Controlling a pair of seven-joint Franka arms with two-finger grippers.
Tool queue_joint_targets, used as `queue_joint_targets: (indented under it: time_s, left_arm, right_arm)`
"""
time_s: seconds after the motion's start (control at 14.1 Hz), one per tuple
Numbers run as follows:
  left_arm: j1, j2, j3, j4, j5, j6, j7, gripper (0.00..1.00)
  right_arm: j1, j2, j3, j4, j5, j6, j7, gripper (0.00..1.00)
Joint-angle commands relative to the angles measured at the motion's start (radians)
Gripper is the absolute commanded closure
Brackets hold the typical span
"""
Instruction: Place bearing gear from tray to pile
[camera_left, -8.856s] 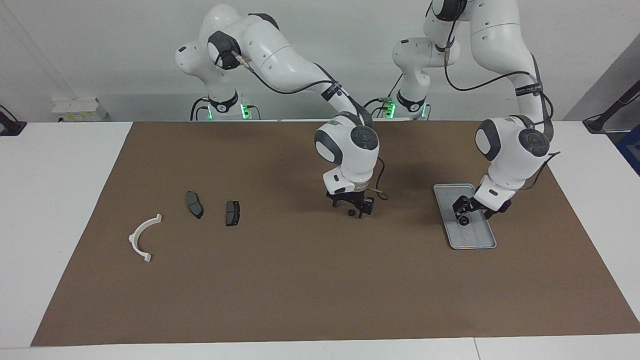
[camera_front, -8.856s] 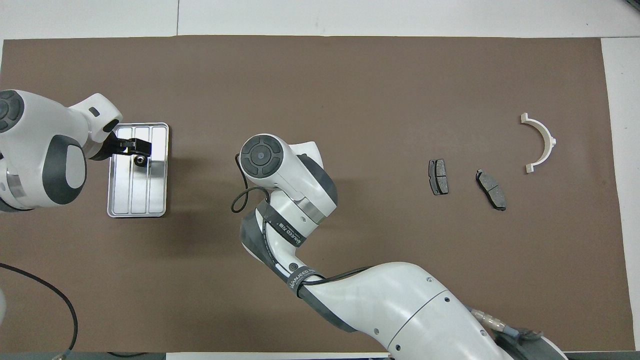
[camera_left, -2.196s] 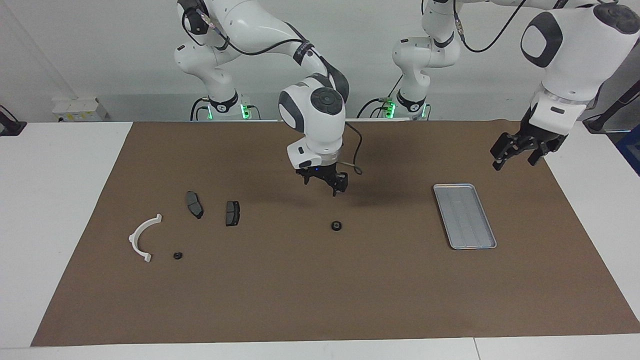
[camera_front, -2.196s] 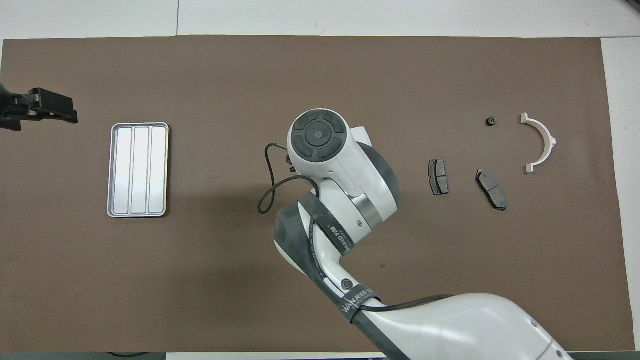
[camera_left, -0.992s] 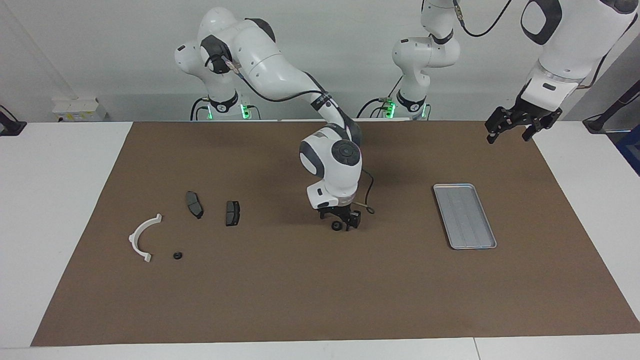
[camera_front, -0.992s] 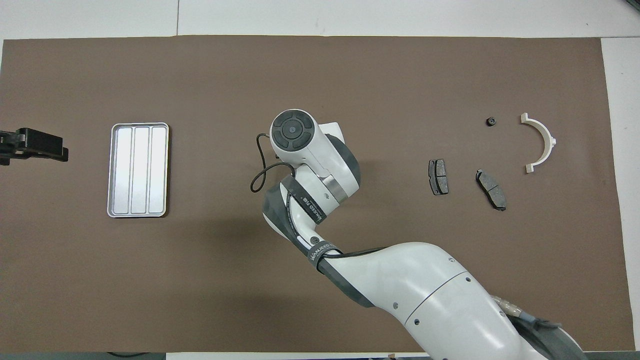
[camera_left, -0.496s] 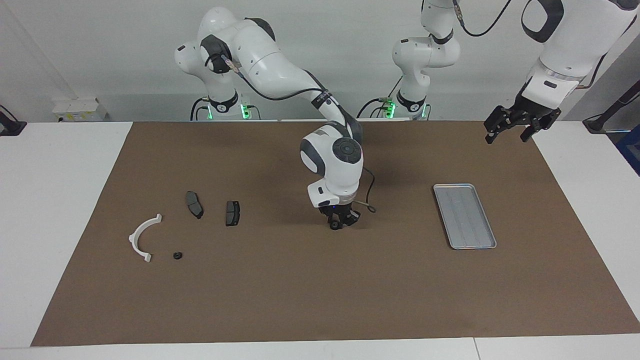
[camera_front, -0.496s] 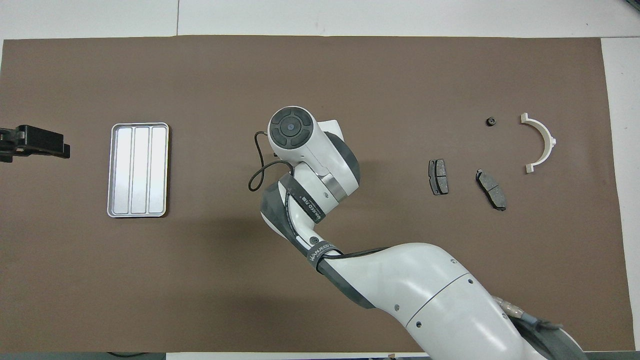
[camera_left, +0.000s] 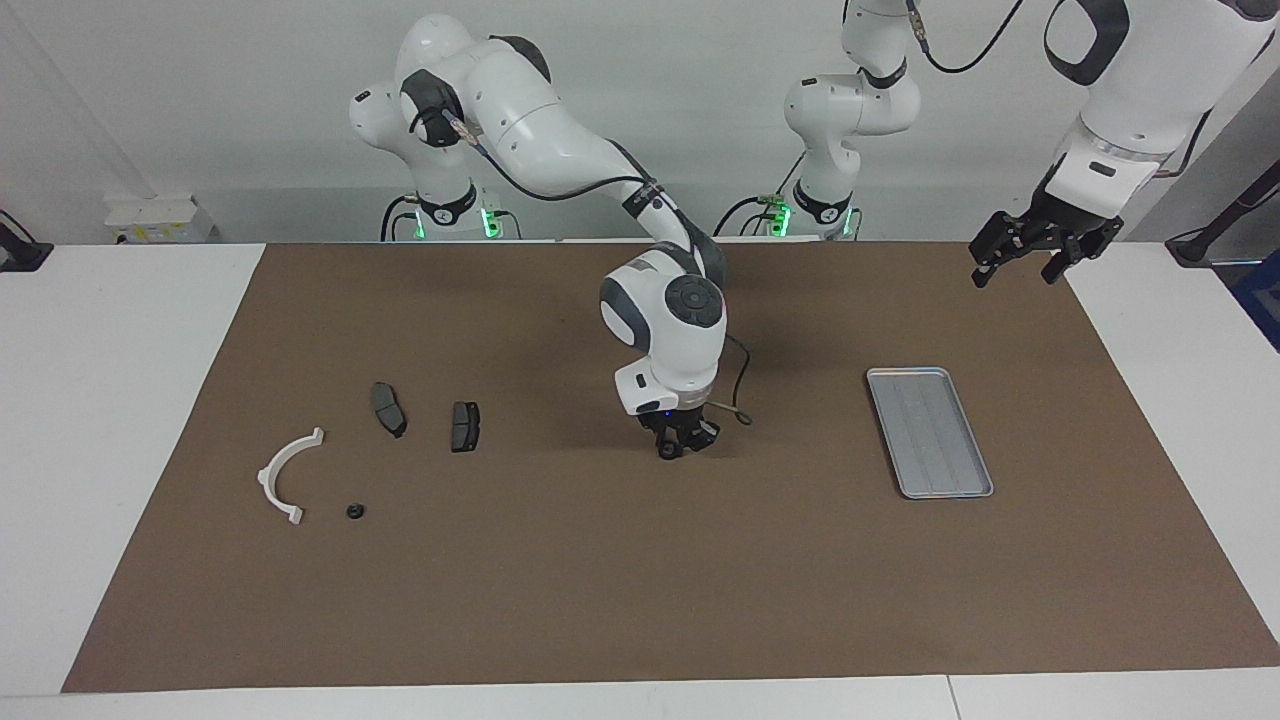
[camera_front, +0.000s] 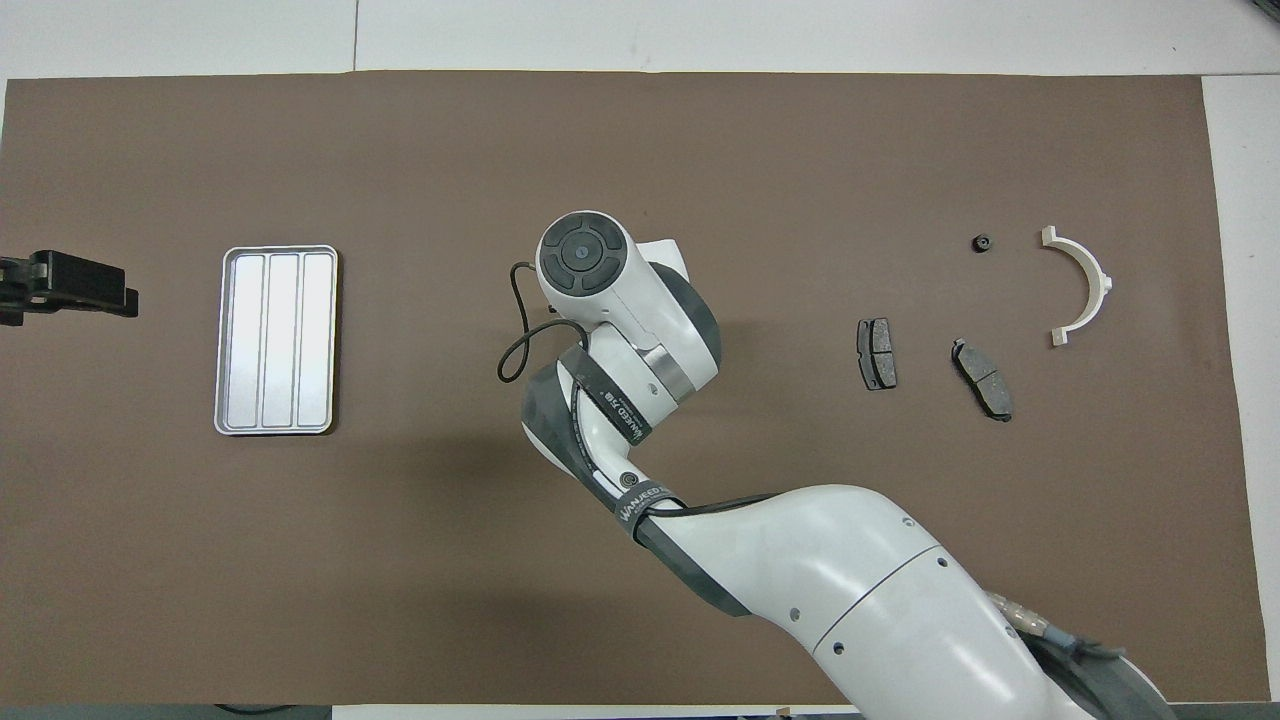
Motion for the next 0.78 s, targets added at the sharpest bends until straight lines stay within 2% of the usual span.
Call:
queue_joint_targets:
  time_s: [0.0,0.21,0.43,0.71]
  left_arm:
    - [0.012,-0.020,-0.004,-0.016,-0.003,-0.001,0.016,0.00]
    - [0.011,-0.020,-0.006,-0.019,-0.003,0.003,0.015,0.00]
    - [0.008,-0.035,-0.006,-0.057,-0.003,0.032,0.016,0.00]
    - [-0.005,-0.042,-0.009,-0.072,-0.003,0.048,0.013,0.00]
  right_arm:
    - [-0.047,-0.016,0.003,0.065,-0.013,-0.124,-0.084,1.00]
    - [-0.126,-0.101,0.004,0.073,-0.010,-0.213,-0.273,1.00]
    - [-0.237,-0.171,0.004,0.061,-0.008,-0.292,-0.564,1.00]
    - [-0.384,-0.221,0.003,0.021,-0.010,-0.332,-0.888,1.00]
